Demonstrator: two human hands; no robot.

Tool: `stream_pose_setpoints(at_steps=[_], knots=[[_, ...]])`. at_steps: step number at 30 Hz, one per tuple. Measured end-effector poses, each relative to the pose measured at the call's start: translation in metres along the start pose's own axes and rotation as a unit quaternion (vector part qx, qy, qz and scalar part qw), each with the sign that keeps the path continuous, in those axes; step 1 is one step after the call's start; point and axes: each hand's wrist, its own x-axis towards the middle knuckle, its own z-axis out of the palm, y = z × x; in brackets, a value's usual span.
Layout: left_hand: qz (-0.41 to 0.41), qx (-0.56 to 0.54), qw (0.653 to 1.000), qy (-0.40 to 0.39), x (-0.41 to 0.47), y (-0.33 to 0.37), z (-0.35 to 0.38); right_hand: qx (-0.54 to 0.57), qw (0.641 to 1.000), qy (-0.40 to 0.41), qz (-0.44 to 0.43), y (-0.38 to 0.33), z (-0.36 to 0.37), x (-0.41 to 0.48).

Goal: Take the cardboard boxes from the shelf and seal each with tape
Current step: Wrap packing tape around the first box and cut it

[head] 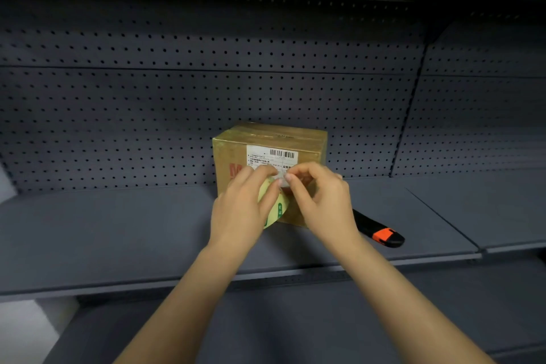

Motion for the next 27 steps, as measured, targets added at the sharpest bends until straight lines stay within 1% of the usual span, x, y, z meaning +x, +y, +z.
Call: stream_pose_setpoints(at_steps=[3,5,6,9,11,14,18,21,25,27], knots=[[-0.008,-0.029,0.999,-0.011,0.0,-0.001,-0.005,-0.021,0.999,-0.029,0.002,-0.003,0.004,0.0],[-0.038,-0.05,0.998,-0.016,0.003,-0.004,-0.01,-0.013,0.999,-0.049,0.011,-0.004,0.007,0.0],[-0.041,-0.046,0.998,-0.009,0.004,-0.007,-0.011,-0.002,0.998,-0.056,0.014,-0.003,0.008,-0.001],[-0.007,-0.02,0.999,0.024,0.002,-0.017,-0.011,0.016,0.998,-0.057,0.022,-0.002,0.013,-0.001],[0.007,-0.035,0.999,0.022,-0.001,-0.025,-0.01,0.027,0.997,-0.062,0.034,-0.001,0.016,-0.002],[0.037,-0.082,0.996,-0.003,-0.003,-0.034,-0.009,0.046,0.995,-0.067,0.063,0.001,0.021,-0.004],[0.067,-0.094,0.993,-0.029,-0.009,-0.048,-0.011,0.09,0.987,-0.063,0.12,0.001,0.031,-0.009],[0.09,-0.066,0.992,-0.066,-0.014,-0.064,-0.007,0.074,0.986,-0.06,0.135,0.003,0.031,-0.013],[0.113,-0.003,0.983,-0.144,-0.024,-0.08,0.005,0.027,0.991,-0.059,0.114,0.006,0.023,-0.016],[0.116,0.012,0.98,-0.161,-0.027,-0.082,0.011,0.008,0.992,-0.064,0.111,0.007,0.018,-0.015]])
